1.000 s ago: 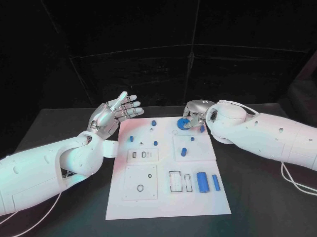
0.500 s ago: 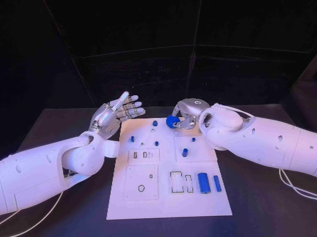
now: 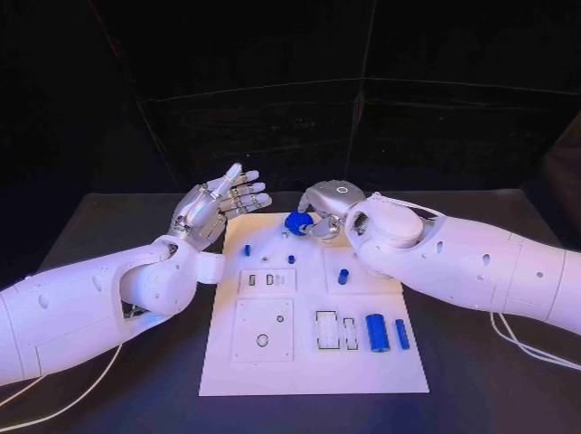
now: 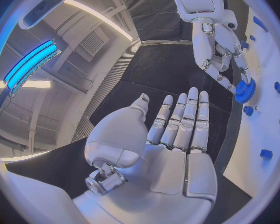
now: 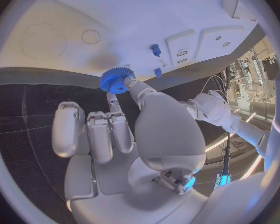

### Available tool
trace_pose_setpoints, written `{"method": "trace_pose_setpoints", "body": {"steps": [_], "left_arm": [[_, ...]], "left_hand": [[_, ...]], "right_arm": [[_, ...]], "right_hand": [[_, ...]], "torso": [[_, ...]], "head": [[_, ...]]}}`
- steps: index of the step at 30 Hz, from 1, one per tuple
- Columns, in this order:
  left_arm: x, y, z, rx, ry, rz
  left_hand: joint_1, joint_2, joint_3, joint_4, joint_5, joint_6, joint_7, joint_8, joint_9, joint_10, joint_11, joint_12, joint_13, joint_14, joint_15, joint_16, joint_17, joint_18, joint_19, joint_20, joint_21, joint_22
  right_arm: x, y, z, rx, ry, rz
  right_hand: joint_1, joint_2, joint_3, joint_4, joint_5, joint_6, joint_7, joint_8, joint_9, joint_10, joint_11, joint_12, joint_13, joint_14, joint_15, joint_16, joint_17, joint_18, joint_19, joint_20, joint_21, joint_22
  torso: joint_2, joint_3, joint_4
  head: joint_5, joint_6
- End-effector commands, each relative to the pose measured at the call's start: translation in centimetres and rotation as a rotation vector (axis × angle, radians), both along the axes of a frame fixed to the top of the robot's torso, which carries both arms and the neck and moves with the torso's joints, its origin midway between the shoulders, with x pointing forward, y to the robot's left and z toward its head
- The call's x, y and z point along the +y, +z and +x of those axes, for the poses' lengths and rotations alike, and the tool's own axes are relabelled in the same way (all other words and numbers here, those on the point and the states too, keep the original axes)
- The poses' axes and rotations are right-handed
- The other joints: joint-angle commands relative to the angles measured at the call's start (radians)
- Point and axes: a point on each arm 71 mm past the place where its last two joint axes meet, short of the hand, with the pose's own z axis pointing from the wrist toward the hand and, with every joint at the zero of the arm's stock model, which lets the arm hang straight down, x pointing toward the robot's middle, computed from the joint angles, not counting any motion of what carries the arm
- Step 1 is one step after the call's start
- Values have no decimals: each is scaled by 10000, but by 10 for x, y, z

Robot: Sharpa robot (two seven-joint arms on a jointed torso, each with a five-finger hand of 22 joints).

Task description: Assemble the parts on the task board

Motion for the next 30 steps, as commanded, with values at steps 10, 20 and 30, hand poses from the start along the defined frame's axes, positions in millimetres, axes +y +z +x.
{"method": "trace_pose_setpoints", "body": {"steps": [10,20,30], "left_arm": [[-1,2,1,-151,-46,-149],[-1,2,1,-152,-56,-153],[-1,2,1,-144,-45,-140]], "left_hand": [[52,51,52,11,9,-35,859,50,9,28,6,20,5,55,9,-75,-14,171,88,14,3,-17],[52,51,52,11,9,-35,859,50,9,28,6,20,5,55,9,-75,-14,171,88,14,3,-17],[37,51,46,25,8,-42,861,50,8,21,8,17,5,51,11,-81,-17,169,87,14,-1,-23]], "right_arm": [[15,-9,0,239,317,-477],[26,-11,0,357,387,-490],[31,-17,2,671,360,-624]], "right_hand": [[-121,-116,43,-31,-212,172,-146,-58,51,643,33,-37,2059,1058,9,25,2635,-177,6,0,73,20],[-163,-166,-6,-39,-242,145,-164,-90,52,635,43,-51,2049,1058,1,25,2635,-182,5,14,76,26],[-334,-254,-166,30,-415,-19,-41,-268,35,591,143,-111,1998,1058,142,25,2635,-182,4,123,87,45]], "torso": [[-10,6,-6],[-8,3,-17],[-12,2,-15]], "head": [[20,-27],[64,-37],[85,-87]]}}
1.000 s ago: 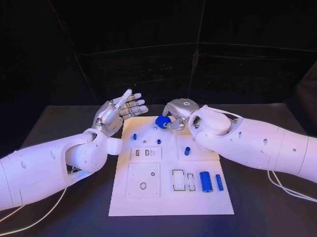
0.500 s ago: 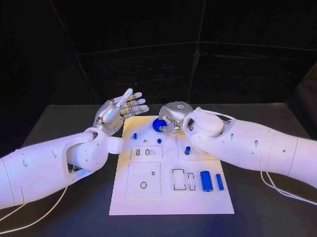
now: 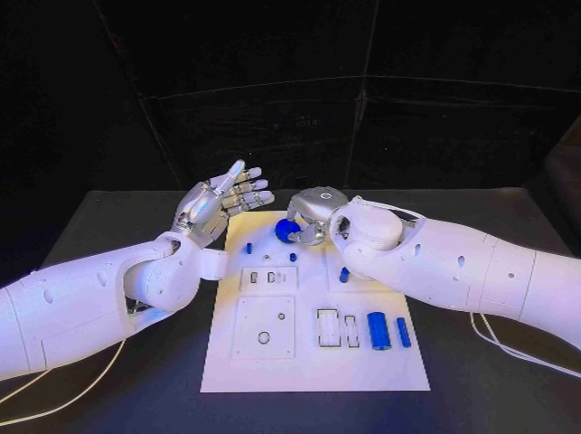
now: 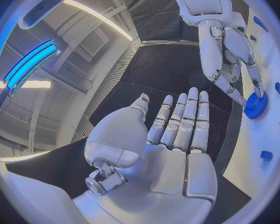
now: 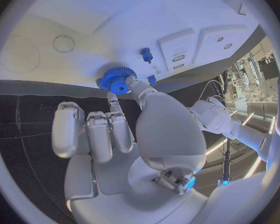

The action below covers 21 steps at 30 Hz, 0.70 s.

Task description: Assemble the parts on the task board

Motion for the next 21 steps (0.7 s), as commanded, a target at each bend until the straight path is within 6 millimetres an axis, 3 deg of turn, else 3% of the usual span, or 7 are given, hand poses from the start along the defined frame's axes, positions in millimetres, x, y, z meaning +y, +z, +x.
{"method": "trace_pose_setpoints", "body": {"steps": [1,5,10,21], "left_arm": [[-1,2,0,-143,-60,-138],[-1,2,0,-139,-63,-136],[-1,2,0,-128,-62,-128],[0,2,0,-117,-54,-117]], "left_hand": [[37,51,46,25,8,-42,861,50,8,21,8,17,5,51,11,-40,-8,168,87,13,-1,-15],[37,51,46,25,8,-42,861,50,8,21,8,17,5,51,11,-40,-8,168,87,13,-1,-15],[35,50,45,27,8,-45,861,50,8,18,8,16,5,49,11,-42,-10,167,87,14,-3,-17],[35,48,44,27,8,-50,862,49,8,14,10,14,4,46,12,-45,-11,166,86,14,-5,-19]], "right_arm": [[2,-3,0,233,41,-164],[3,-3,2,244,-23,-143],[3,-4,3,328,-110,-102],[-1,-5,4,484,-213,78]], "right_hand": [[-121,-28,-115,25,-51,-103,16,-78,-41,588,81,-49,1994,1059,78,25,2630,-181,5,59,48,8],[-256,-98,-293,120,-100,-379,88,-239,-62,541,145,-113,1936,1059,138,25,2630,-183,1,107,49,8],[-530,-129,-702,435,-721,-1054,208,-413,-72,360,267,-350,1721,1059,264,25,2630,-178,-29,231,42,-18],[-853,-17,-1365,1118,-724,-1171,252,-348,-21,316,323,-380,1681,1059,332,25,2630,-171,-53,313,51,-29]], "torso": [[2,-5,5],[2,-1,-3],[-3,-2,2],[-3,5,-11]], "head": [[7,-24],[16,-17],[16,-15],[47,-4]]}}
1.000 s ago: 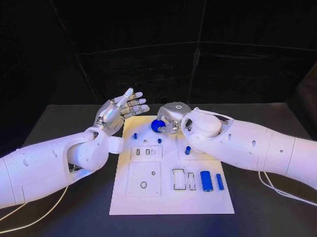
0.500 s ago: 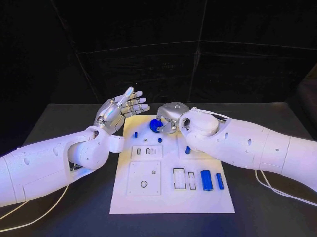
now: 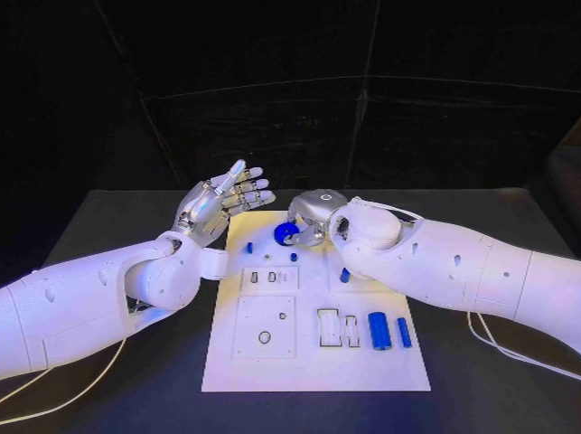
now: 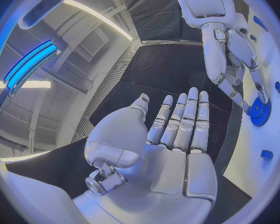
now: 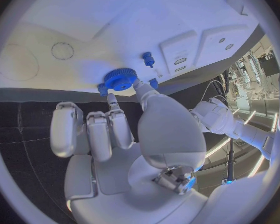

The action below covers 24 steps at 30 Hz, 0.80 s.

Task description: Assemble the parts on the task board

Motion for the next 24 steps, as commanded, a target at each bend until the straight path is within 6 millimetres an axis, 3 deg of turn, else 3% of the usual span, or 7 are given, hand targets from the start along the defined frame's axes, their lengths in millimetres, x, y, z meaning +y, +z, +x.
{"method": "trace_pose_setpoints", "body": {"steps": [1,5,9,11,17,24], "left_arm": [[0,2,0,-117,-63,-117],[1,2,0,-118,-36,-107],[5,2,1,-126,45,-74],[7,2,1,-127,95,-51],[11,2,1,-131,201,-5],[13,2,2,-123,272,36]], "left_hand": [[35,48,44,27,8,-50,862,49,8,14,9,14,4,46,12,-45,-12,167,86,14,-4,-12],[35,48,44,27,8,-50,862,49,8,14,9,14,4,46,12,-45,-12,167,86,14,-4,-12],[36,46,43,27,9,-54,862,49,8,10,10,12,4,44,13,-48,-14,166,86,14,-6,-15],[36,46,44,27,9,-55,862,49,8,10,10,12,4,44,13,-48,-14,166,86,14,-7,-15],[38,45,45,25,10,-55,861,49,8,8,10,11,4,43,13,-50,-15,166,86,14,-7,-16],[47,43,48,18,12,-55,860,53,9,7,10,11,5,42,14,-53,-16,163,81,15,-12,-20]], "right_arm": [[-2,1,0,89,-48,184],[-12,9,-1,-471,-59,1181],[-31,20,-9,-842,144,2717],[-47,23,-13,-703,109,3289],[-101,26,-20,590,-461,4144],[-165,22,-14,1168,-1056,4567]], "right_hand": [[-104,96,-115,110,118,-16,29,36,15,336,95,-14,1686,1058,49,25,2632,-171,-20,64,52,-9],[-89,177,-214,248,271,22,42,46,21,350,101,10,1702,1058,57,25,2632,-177,-4,71,69,23],[475,227,-182,59,468,48,52,43,21,157,106,-244,1467,1058,64,25,2632,-128,-147,80,-34,-239],[632,219,-185,-11,465,74,48,51,24,153,101,-247,1462,1058,62,25,2632,-128,-153,81,-38,-247],[1057,72,-276,-237,379,316,-49,155,60,79,23,-341,1371,1058,7,25,2632,-101,-238,59,-103,-389],[1564,-109,-385,-513,565,327,-119,130,36,14,-57,-434,1285,1058,-81,25,2632,-100,-258,-46,-139,-418]], "torso": [[1,6,-10],[-4,18,-36],[-25,42,-102],[-46,60,-154],[-95,62,-279],[-120,139,-455]], "head": [[14,4],[25,18],[67,41],[75,77],[69,122],[47,179]]}}
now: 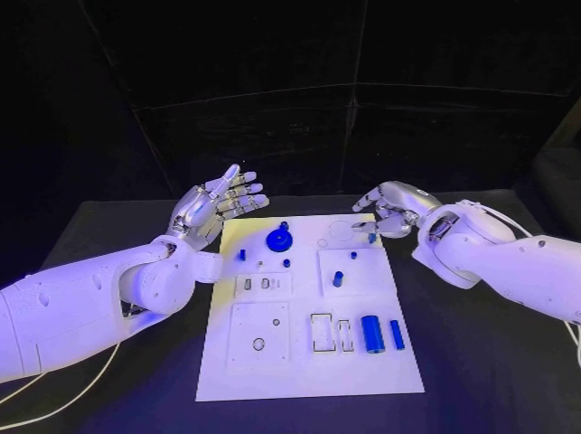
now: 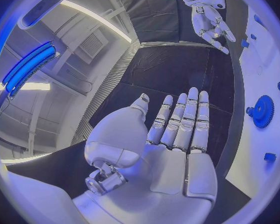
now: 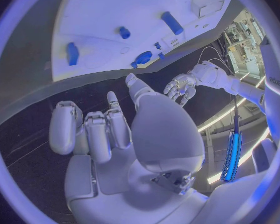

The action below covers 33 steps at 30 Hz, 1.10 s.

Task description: Assemble the parts on the task board

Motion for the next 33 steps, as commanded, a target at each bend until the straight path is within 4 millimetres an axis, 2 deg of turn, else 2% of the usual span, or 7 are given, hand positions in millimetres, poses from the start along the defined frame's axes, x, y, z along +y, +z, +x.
{"method": "trace_pose_setpoints", "body": {"steps": [1,3,4,7,17,22,33], "left_arm": [[-1,2,1,-126,1,-76],[-1,2,1,-115,-11,-74],[-1,1,2,-89,-43,-73],[-2,0,3,-55,-75,-67],[-1,-1,5,-26,-84,-50],[-1,-1,6,-26,-89,-53],[-1,-1,6,-26,-91,-55]], "left_hand": [[46,43,48,18,12,-55,860,53,9,8,10,11,5,42,14,-53,-9,163,81,15,-12,-13],[48,43,49,17,12,-55,860,53,9,8,10,11,5,42,15,-53,-9,163,80,15,-13,-14],[50,42,50,15,12,-54,860,54,10,8,9,11,5,42,15,-54,-9,162,78,15,-15,-15],[82,42,68,-12,17,-54,859,61,12,6,9,11,6,42,17,-60,-13,159,68,14,-26,-25],[99,46,81,-25,20,-57,858,63,12,3,9,10,7,40,18,-64,-15,157,65,14,-30,-30],[99,46,81,-25,20,-57,858,63,12,3,9,10,7,40,18,-64,-15,157,65,14,-30,-30],[99,46,81,-25,20,-57,858,63,12,3,9,10,7,40,18,-64,-15,157,65,14,-30,-30]], "right_arm": [[-16,0,2,471,396,1098],[-24,0,3,492,327,1105],[-32,-1,4,517,255,1092],[-44,-3,6,577,132,1032],[-56,-14,12,765,59,612],[-52,-20,14,900,141,484],[-44,-36,16,1276,247,360]], "right_hand": [[155,-38,-43,-100,146,29,-3,-10,-21,8,-54,-52,1273,1058,-83,25,2634,-101,1,-47,-33,31],[192,-60,-64,-121,184,13,-6,-21,-25,-6,-57,-70,1256,1058,-87,25,2634,-99,-7,-48,-41,13],[233,-70,-79,-143,211,-9,-15,-35,-30,-24,-64,-95,1233,1058,-95,25,2634,-94,-25,-47,-56,-24],[314,-83,-98,-186,237,-59,-35,-64,-40,-34,-78,-109,1220,1058,-107,25,2634,-88,-39,-52,-70,-52],[424,-71,-110,-240,251,-77,-56,-71,-40,-25,-98,-101,1227,1058,-125,25,2634,-87,-43,-65,-78,-62],[508,-40,-107,-280,263,-54,-72,-58,-33,-9,-112,-84,1242,1058,-141,25,2634,-89,-36,-78,-78,-52],[668,52,-76,-362,292,18,-87,-25,-20,20,-132,-51,1271,1058,-163,25,2634,-93,-21,-106,-74,-33]], "torso": [[-16,70,-128],[-15,91,-140],[-14,59,-107],[-14,50,-78],[-17,42,-84],[-17,18,-68],[-19,26,-86]], "head": [[-14,27],[-49,3],[-169,7],[-279,-11],[-303,-121],[-323,-132],[-349,-149]]}}
